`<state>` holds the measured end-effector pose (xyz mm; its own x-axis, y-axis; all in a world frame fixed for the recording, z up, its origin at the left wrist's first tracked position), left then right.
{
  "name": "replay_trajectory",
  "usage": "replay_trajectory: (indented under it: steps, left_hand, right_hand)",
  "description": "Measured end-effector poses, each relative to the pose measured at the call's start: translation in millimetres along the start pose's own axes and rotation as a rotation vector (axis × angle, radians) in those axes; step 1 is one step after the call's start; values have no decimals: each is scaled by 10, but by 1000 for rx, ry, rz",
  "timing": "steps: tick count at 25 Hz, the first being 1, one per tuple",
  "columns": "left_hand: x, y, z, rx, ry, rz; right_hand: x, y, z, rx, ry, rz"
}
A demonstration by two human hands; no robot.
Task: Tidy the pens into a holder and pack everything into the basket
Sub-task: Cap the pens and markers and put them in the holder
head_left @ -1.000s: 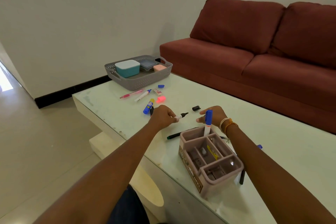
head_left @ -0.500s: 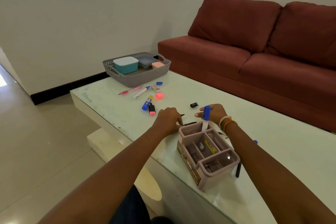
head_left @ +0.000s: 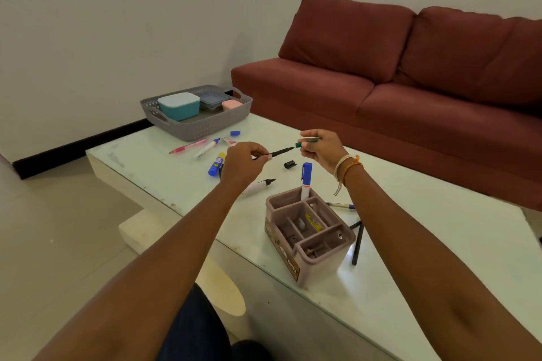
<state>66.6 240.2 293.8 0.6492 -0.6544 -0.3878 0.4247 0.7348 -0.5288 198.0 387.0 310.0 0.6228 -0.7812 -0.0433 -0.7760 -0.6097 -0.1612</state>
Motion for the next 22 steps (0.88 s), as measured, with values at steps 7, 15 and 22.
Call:
replay_trajectory:
  steps: [7, 15, 22]
  left_hand:
    - [-46, 69, 87, 105, 18, 10]
    - [-58, 232, 188, 176, 5, -66]
    - [-119, 400, 351, 338, -55, -121]
  right_hand:
    - [51, -94, -94, -28, 16, -68]
    - [42, -229, -122, 101, -78, -50]
    - [87, -168, -93, 135, -104, -98]
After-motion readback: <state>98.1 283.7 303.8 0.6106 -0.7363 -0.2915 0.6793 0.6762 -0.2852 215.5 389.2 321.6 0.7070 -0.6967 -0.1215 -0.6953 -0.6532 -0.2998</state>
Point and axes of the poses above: each hand's wrist, its own x-axis away from the middle knuckle, its own y-axis out of the palm, z = x × y, the point moved 5 cm from there along -x, towards the middle knuckle, and after that the axes turned 2 degrees about x, right-handed, at the moved point
